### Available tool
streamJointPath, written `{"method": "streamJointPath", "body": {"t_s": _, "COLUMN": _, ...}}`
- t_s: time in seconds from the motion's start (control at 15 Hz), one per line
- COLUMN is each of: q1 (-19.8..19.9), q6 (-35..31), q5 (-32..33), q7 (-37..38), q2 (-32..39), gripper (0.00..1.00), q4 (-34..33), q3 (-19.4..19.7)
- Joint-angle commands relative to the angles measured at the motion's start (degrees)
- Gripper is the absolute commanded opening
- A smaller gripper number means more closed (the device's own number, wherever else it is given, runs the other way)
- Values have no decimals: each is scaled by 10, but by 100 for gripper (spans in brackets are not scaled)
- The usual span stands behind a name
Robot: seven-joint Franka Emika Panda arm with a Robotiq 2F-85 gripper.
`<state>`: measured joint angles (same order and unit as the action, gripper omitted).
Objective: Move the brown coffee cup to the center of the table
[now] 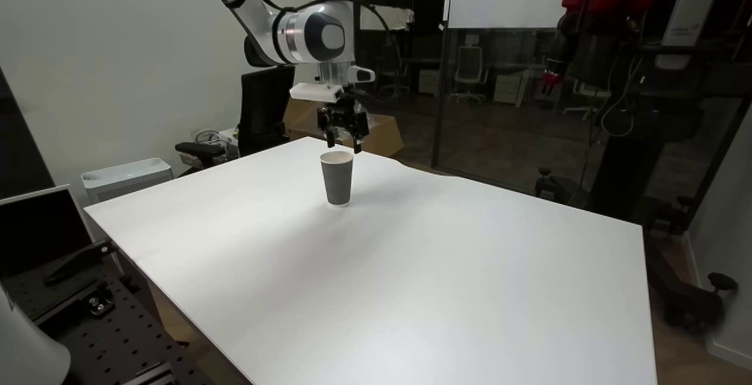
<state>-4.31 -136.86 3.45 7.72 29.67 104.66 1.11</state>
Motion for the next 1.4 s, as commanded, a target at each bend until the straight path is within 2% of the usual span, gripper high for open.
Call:
{"method": "streamJointPath", "body": {"t_s": 0.0, "q1": -4, "q6": -51, "q5": 7, "q7": 7, "q2": -26, "gripper": 100, "q4": 62, "q3": 2}}
{"method": "streamJointPath", "body": {"t_s": 0.53, "q1": 7, "q6": -117, "q5": -4, "q7": -1, "q2": -19, "gripper": 100, "q4": 100, "q3": 5}}
{"method": "streamJointPath", "body": {"t_s": 0.6, "q1": 9, "q6": -124, "q5": -6, "q7": -2, "q2": -19, "gripper": 75, "q4": 102, "q3": 5}}
{"method": "streamJointPath", "body": {"t_s": 0.73, "q1": 13, "q6": -136, "q5": -8, "q7": -1, "q2": -19, "gripper": 67, "q4": 105, "q3": 6}}
{"method": "streamJointPath", "body": {"t_s": 1.33, "q1": 14, "q6": -160, "q5": -9, "q7": -3, "q2": -18, "gripper": 5, "q4": 112, "q3": 7}}
